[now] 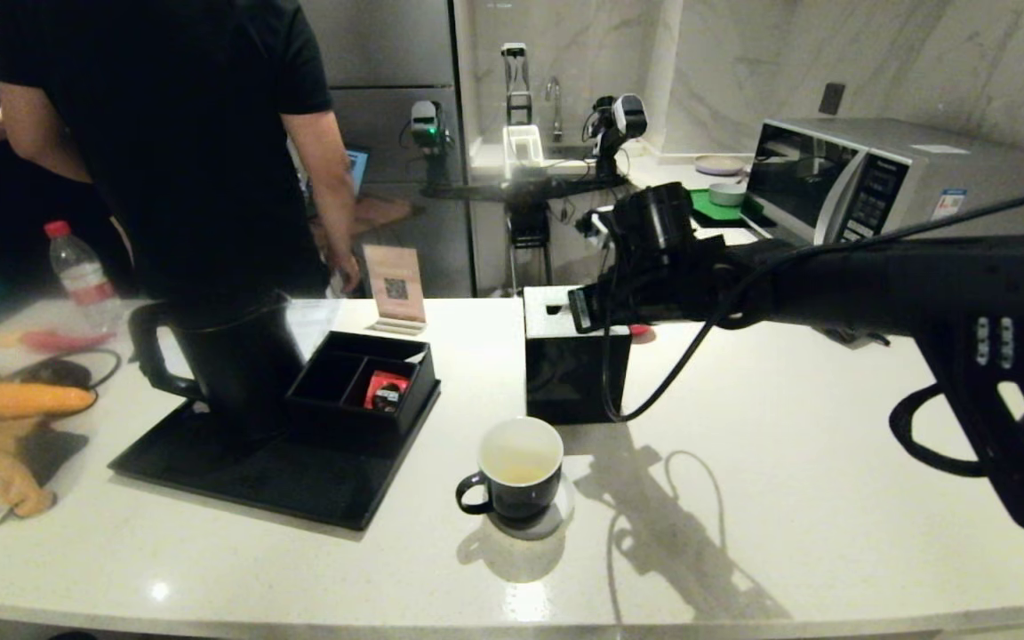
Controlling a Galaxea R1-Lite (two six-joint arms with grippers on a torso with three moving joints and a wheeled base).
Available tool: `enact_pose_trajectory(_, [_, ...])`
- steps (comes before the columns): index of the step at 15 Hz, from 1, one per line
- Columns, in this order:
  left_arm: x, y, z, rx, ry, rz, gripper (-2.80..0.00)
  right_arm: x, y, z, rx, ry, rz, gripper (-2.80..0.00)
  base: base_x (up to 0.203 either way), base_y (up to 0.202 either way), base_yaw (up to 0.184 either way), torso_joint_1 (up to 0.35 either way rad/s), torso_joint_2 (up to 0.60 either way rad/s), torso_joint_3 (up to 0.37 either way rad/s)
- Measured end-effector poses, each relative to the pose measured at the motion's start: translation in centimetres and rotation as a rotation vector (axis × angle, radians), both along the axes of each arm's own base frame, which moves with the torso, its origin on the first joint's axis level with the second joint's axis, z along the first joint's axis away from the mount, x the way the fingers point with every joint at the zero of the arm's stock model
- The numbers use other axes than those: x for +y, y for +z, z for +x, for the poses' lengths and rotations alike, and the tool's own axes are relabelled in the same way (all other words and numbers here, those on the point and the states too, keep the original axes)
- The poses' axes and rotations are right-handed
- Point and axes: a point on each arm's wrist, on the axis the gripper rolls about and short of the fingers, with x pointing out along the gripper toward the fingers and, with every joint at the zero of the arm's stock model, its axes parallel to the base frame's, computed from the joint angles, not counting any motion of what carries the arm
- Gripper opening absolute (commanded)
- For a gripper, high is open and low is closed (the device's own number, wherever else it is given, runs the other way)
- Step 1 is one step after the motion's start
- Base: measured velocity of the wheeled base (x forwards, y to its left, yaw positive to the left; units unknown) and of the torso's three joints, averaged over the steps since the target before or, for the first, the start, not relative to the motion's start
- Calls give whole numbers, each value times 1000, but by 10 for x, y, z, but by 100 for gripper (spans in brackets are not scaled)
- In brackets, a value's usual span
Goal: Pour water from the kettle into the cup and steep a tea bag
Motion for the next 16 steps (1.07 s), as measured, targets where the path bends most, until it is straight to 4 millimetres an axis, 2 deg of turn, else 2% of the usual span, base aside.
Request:
enact_pose_trajectory(10, [0,0,0,-1,0,0,-280,1,-4,2,1,1,-2,-280,0,0,0,0,0,0])
enact_pose_trajectory(16, [0,0,0,0,0,0,-280,0,8,-1,-38,1,20,-280,0,0,0,0,0,0])
